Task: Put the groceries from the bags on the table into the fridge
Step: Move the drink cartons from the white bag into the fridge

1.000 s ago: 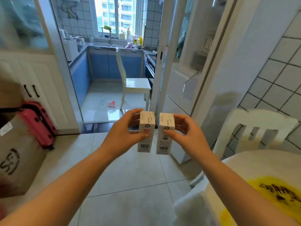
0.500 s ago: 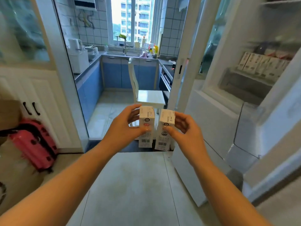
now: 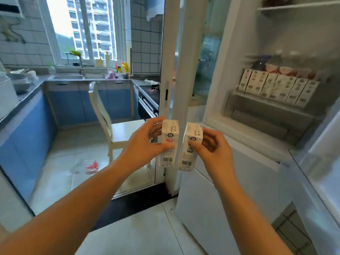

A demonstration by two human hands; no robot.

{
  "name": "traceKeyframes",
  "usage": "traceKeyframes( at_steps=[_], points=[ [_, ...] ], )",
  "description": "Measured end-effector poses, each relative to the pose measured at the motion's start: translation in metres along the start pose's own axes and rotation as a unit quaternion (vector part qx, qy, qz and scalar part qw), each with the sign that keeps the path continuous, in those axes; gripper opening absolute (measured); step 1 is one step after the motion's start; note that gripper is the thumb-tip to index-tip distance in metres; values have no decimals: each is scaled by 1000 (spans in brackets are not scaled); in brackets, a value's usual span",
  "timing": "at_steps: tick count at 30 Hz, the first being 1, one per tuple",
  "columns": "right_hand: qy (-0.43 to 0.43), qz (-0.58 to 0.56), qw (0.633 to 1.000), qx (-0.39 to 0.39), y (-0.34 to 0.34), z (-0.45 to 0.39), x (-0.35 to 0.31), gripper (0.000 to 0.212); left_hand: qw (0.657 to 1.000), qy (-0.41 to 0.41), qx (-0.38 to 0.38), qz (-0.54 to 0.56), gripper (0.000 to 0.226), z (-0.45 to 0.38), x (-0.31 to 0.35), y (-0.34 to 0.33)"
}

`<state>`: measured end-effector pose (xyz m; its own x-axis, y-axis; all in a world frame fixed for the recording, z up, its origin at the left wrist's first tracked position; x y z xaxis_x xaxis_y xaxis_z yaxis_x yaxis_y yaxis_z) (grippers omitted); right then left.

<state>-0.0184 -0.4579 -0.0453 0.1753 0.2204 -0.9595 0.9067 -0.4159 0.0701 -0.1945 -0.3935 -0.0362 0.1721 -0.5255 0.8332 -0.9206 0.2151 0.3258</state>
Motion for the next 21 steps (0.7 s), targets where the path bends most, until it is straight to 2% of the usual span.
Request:
traceKeyframes(
  at_steps=[5, 10, 15, 21],
  points=[
    [-1, 14, 995, 97, 12, -76, -1, 34, 992, -44, -104, 50, 68, -112, -20, -19],
    [22, 85, 980, 176, 49, -138, -15, 32, 974, -94, -181, 99, 71, -210, -18, -60],
    [38, 110, 968, 222, 88, -199, -22, 33, 961, -117, -213, 134, 70, -290, -23, -109],
    [55, 101, 963, 243, 133, -285, -12, 35, 951, -142, -232, 145, 68, -370, -29, -169]
  ],
)
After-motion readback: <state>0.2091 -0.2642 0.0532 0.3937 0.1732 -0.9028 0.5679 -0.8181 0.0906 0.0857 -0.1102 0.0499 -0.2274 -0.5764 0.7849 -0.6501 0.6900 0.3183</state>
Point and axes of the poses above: each hand's wrist, its own z-axis away from the middle knuckle, its own y-axis out of the back of the hand, x = y × z, the point moved 5 cm from there along -z, towards the middle knuckle, and after that the axes turned 6 degrees about -y, right-handed, at the moved point
